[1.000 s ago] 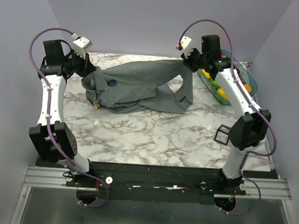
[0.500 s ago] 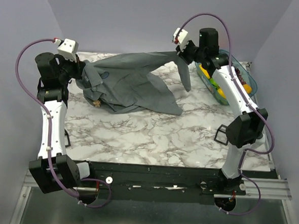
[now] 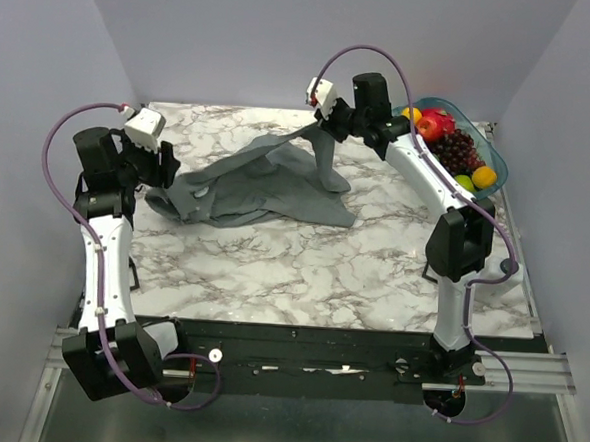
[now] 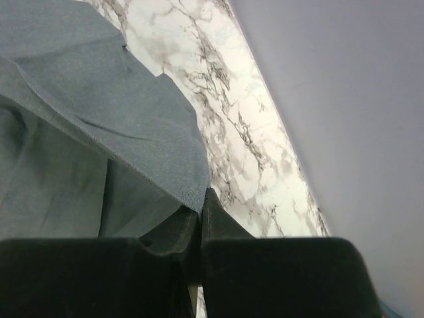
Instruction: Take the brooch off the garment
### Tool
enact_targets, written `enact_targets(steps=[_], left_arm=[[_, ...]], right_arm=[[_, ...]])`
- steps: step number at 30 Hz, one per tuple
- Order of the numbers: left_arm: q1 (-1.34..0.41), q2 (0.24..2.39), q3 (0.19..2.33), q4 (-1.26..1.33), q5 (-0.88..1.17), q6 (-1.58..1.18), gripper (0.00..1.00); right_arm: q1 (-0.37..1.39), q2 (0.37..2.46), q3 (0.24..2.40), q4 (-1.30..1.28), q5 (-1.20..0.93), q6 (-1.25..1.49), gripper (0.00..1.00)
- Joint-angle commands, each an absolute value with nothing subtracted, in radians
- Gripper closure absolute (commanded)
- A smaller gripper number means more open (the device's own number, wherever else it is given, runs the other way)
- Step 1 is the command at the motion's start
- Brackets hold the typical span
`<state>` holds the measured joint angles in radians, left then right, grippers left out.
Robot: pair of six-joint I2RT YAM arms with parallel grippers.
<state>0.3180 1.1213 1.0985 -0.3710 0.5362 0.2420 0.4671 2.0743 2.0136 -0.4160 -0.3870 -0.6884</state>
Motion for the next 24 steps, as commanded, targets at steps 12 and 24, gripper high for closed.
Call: enact_targets(steps=[12, 24], left_arm=[[-0.191, 1.213, 1.005, -0.287, 0.58, 0.477, 0.29], [-0.431, 1.177, 0.742, -0.017, 0.25, 0.486, 0.38]], right_arm=[[0.466, 2.049, 1.967, -0.417, -0.428, -0.618, 0.89], [0.466, 2.022, 1.905, -0.387, -0.388, -0.595, 0.91]])
